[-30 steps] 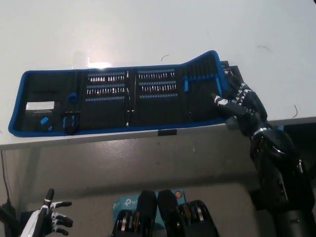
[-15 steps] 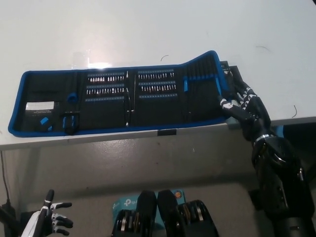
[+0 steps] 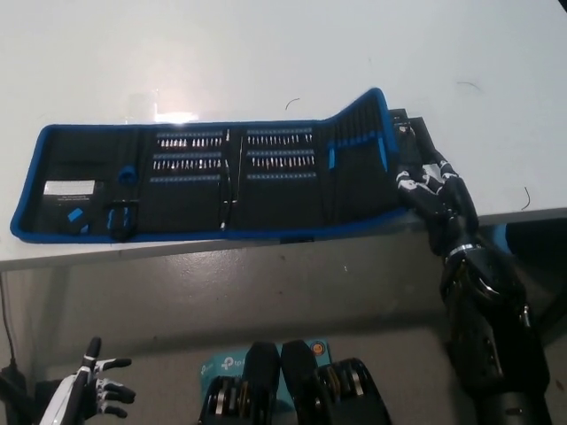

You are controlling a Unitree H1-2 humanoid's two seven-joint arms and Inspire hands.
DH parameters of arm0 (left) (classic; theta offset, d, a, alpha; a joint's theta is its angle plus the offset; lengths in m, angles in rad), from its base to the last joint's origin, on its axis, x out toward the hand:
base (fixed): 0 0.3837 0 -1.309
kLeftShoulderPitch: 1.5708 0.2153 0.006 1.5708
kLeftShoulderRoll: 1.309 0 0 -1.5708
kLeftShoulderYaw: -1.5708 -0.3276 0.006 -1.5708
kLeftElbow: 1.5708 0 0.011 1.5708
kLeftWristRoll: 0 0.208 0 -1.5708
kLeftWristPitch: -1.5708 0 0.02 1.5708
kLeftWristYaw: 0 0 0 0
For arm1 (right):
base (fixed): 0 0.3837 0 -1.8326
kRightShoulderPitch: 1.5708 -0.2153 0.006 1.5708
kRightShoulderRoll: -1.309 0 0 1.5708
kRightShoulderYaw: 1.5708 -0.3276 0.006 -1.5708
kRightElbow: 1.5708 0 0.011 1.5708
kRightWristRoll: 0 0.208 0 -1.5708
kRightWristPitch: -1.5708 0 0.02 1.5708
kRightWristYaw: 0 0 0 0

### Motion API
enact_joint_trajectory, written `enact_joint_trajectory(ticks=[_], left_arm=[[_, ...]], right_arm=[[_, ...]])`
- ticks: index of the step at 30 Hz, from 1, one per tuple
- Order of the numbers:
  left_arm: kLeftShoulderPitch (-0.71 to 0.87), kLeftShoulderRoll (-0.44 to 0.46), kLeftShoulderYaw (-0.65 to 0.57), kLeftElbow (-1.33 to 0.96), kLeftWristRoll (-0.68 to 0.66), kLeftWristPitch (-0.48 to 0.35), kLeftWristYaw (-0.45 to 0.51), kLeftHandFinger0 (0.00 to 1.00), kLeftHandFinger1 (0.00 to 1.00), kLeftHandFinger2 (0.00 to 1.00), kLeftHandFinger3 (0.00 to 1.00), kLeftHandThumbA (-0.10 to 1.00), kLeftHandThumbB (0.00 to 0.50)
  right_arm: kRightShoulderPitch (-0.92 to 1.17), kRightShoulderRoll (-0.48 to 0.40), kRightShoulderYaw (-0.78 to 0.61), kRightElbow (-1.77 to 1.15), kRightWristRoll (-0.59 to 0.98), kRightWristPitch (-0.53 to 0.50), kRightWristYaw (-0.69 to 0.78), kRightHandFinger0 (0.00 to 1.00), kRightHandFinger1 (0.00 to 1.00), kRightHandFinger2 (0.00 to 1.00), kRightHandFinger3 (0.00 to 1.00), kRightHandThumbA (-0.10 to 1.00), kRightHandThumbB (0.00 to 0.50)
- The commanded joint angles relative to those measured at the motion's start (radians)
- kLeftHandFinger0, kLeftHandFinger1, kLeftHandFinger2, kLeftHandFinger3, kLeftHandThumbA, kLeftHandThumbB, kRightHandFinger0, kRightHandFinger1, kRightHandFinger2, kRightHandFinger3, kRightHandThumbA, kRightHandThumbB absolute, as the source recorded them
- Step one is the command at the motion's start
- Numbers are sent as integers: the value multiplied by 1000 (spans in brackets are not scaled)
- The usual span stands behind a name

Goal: The robot uses its right hand to lift an edge of the toolkit kept in middle of the desk and make one fold in it

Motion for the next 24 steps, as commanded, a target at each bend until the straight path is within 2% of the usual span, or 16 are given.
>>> enact_joint_trajectory(ticks=[1, 2, 3, 4, 6, 7, 8, 9, 10, 11, 13, 15, 18, 20, 21, 24], left_arm=[[-11, 11, -2, -15, -4, -9, -8, 409, 441, 359, 632, 1000, 500], [-12, 11, -2, -15, -4, -12, -9, 394, 434, 345, 623, 1000, 500], [-15, 12, -3, -15, -3, -12, -9, 374, 424, 338, 615, 1000, 500], [-16, 12, -3, -15, -3, -11, -9, 372, 424, 338, 615, 1000, 500], [-15, 16, -4, -19, -5, -4, -14, 427, 459, 362, 629, 1000, 500], [-15, 16, -4, -20, -4, -4, -13, 430, 458, 360, 627, 1000, 500], [-12, 18, -4, -14, -4, -12, -15, 447, 465, 371, 634, 1000, 500], [-12, 18, -5, -17, -2, -9, -14, 456, 470, 375, 634, 1000, 500], [-11, 19, -7, -19, 0, -10, -14, 444, 455, 370, 626, 1000, 500], [-10, 21, -8, -20, 1, -9, -15, 441, 453, 369, 626, 1000, 500], [-9, 20, -11, -26, 3, 2, -13, 413, 443, 344, 620, 1000, 500], [-8, 23, -15, -25, 7, 5, -14, 425, 453, 354, 626, 1000, 500], [-12, 24, -14, -26, 3, 14, -14, 424, 453, 340, 621, 1000, 500], [-15, 31, -17, -24, 6, 9, -17, 425, 454, 340, 623, 1000, 500], [-16, 31, -14, -24, -1, 7, -19, 422, 449, 338, 599, 1000, 500], [-22, 34, -13, -25, -5, 15, -20, 413, 440, 333, 584, 1000, 500]], right_arm=[[-12, 30, 9, 38, -14, 1, -6, 0, 2, 5, 945, 372, 162], [-12, 31, 7, 41, -8, -7, 3, 0, 0, 0, 910, 210, 72], [-9, 29, 10, 41, -8, -33, 19, 0, 0, 0, 831, -77, 32], [-9, 29, 10, 42, -9, -36, 19, 0, 0, 0, 822, -99, 25], [1, 19, 34, 17, -50, -41, 6, 0, 0, 0, 483, -100, 0], [3, 18, 35, 13, -52, -42, 7, 0, 0, 1, 440, -100, 0], [4, 17, 38, 8, -60, -30, -2, 0, 0, 14, 341, -100, 0], [3, 16, 40, 6, -67, -32, -9, 0, 0, 42, 286, -100, 0], [3, 21, 31, 4, -69, -44, -22, 0, 15, 106, 294, -100, 0], [7, 22, 28, 2, -70, -45, -22, 0, 0, 124, 283, -100, 0], [10, 41, 5, -12, -67, -52, -58, 0, 0, 148, 297, -100, 0], [15, 42, 8, -15, -81, -68, -68, 0, 0, 147, 299, -100, 0], [-7, 36, 24, -25, -108, -52, -77, 0, 17, 225, 289, -100, 0], [-25, 27, 49, -33, -135, -28, -75, 0, 0, 210, 266, -100, 0], [-54, 1, 115, -32, -209, -6, -66, 0, 60, 250, 250, -100, 31], [-106, -33, 214, -24, -293, 1, -44, 0, 0, 149, 227, -100, 50]])
